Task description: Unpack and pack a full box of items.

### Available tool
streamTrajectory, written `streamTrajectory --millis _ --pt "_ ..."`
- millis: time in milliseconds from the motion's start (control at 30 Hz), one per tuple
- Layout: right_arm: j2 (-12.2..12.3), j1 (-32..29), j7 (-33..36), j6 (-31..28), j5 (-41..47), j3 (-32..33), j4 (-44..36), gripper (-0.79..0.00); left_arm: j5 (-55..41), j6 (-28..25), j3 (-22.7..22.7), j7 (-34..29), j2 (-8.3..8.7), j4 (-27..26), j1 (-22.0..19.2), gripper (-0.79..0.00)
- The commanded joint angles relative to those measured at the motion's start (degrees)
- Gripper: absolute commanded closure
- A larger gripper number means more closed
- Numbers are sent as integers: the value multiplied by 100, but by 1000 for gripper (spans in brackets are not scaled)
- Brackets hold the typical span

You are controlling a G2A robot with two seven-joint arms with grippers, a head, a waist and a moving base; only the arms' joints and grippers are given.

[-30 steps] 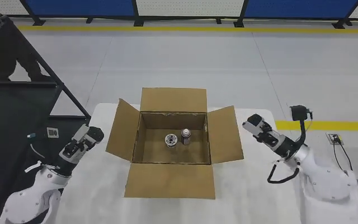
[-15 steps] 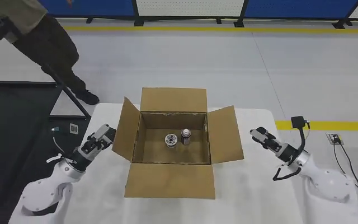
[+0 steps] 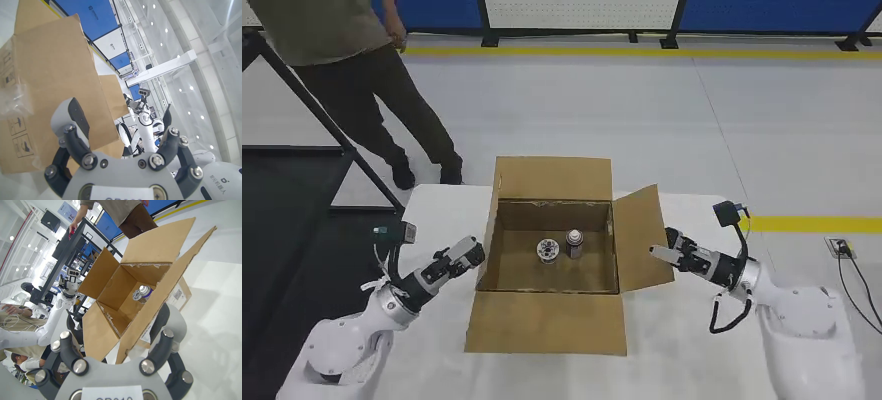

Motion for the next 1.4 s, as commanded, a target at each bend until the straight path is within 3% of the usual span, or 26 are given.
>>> streamTrajectory --millis 0,367,800,1367 --pt "13 42 35 -7 53 -134 -52 -785 52 47 86 -19 -6 -7 -41 -785" --pt "30 451 -16 44 431 -1059 -146 -785 298 294 569 -76 -57 137 -345 -785" --pt "-119 1475 -385 250 265 -2490 1100 -785 458 377 890 -37 -106 384 -501 -785" --pt "-175 1854 -912 296 -379 -3187 1772 -785 460 473 1199 -78 -177 841 -845 -785"
